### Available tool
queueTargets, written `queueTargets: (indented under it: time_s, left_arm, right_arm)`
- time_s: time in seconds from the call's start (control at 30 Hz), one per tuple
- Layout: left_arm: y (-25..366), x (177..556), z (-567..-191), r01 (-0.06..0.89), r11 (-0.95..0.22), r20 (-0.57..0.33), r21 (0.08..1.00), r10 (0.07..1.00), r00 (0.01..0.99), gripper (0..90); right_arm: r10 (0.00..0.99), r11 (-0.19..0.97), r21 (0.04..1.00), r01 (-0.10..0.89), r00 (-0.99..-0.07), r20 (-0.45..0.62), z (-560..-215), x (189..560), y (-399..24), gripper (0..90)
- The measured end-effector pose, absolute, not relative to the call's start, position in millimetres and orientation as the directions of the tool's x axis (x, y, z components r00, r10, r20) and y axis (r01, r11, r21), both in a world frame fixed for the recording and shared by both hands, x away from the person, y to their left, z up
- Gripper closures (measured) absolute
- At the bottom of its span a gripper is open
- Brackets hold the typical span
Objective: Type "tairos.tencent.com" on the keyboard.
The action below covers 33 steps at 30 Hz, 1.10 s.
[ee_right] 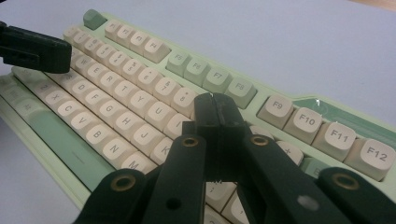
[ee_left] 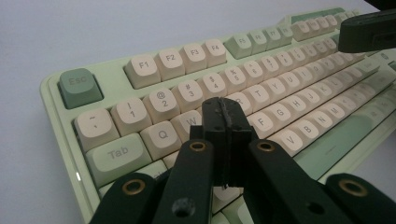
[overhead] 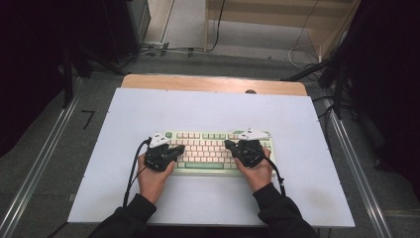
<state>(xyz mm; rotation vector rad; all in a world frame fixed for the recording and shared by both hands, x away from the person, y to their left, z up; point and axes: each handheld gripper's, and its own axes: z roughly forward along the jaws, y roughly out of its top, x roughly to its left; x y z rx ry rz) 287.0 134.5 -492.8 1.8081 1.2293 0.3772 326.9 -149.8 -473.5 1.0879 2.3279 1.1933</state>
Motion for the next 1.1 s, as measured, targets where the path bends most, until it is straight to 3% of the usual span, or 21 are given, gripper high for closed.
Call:
queueTargets:
  time_s: [0.47, 1.1]
  left_arm:
    - [128, 287, -495, 0.601, -0.162, -0.181, 0.783, 0.865, 0.468, 90.0]
    - [145, 286, -486, 0.558, -0.06, -0.231, 0.828, 0.87, 0.436, 90.0]
  right_arm:
    - [0.747, 0.363, 0.793, 0.489, -0.662, 0.066, -473, 327, -152, 87.5]
    - [0.754, 0.347, 0.797, 0.495, -0.653, 0.078, -470, 320, -167, 87.5]
